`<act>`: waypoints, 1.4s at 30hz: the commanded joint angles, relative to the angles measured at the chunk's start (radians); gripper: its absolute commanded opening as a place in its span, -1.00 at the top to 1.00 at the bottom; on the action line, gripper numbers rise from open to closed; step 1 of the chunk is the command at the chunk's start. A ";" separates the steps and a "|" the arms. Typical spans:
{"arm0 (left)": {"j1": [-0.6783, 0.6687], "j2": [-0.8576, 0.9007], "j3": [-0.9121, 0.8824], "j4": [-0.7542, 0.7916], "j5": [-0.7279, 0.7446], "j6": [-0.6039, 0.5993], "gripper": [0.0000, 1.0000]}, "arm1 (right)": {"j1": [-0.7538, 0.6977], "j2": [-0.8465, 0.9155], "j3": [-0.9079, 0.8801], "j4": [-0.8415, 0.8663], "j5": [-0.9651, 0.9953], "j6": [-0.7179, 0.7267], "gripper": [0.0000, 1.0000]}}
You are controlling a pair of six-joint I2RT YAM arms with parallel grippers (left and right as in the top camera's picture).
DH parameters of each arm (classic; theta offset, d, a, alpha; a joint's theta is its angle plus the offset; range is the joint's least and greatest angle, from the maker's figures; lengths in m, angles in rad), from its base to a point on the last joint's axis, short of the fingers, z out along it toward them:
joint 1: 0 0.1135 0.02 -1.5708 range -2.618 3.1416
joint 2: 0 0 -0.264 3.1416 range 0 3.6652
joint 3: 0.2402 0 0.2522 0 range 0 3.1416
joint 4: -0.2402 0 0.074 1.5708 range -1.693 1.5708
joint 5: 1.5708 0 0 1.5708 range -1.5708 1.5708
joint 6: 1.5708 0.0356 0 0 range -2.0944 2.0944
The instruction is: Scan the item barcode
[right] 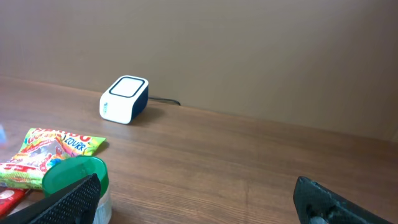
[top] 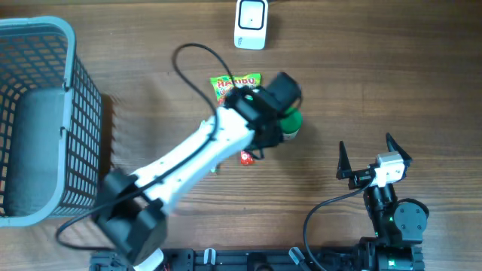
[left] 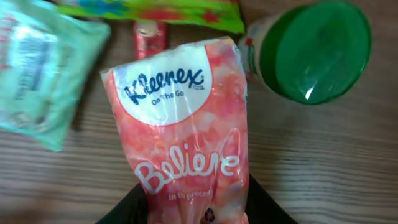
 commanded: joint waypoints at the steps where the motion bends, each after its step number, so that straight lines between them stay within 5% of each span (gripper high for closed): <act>1: -0.061 0.091 -0.007 0.053 -0.008 -0.054 0.32 | 0.005 -0.006 -0.001 0.005 0.013 -0.006 -1.00; 15: -0.078 0.169 -0.170 0.264 -0.031 -0.053 0.25 | 0.005 -0.006 -0.001 0.005 0.013 -0.005 -1.00; 21: -0.077 0.131 -0.185 0.247 -0.023 -0.045 -0.21 | 0.005 -0.006 -0.001 0.005 0.013 -0.006 -0.99; 25: -0.076 0.020 -0.148 0.201 -0.031 -0.037 -0.71 | 0.005 -0.006 -0.001 0.005 0.013 -0.005 -1.00; 27: -0.072 -0.047 -0.128 0.197 -0.076 -0.003 -1.00 | 0.005 -0.006 -0.001 0.005 0.013 -0.005 -1.00; 31: -0.008 -0.227 -0.094 0.225 -0.426 0.108 -1.00 | 0.005 -0.006 -0.001 0.005 0.013 -0.005 -0.99; 33: 0.079 -0.286 -0.049 0.276 -0.490 0.215 -0.99 | 0.005 -0.006 -0.001 0.005 0.013 -0.006 -0.99; 42: 0.548 -0.321 0.169 0.486 -0.488 0.612 -1.00 | 0.005 -0.006 -0.001 0.005 0.013 -0.006 -1.00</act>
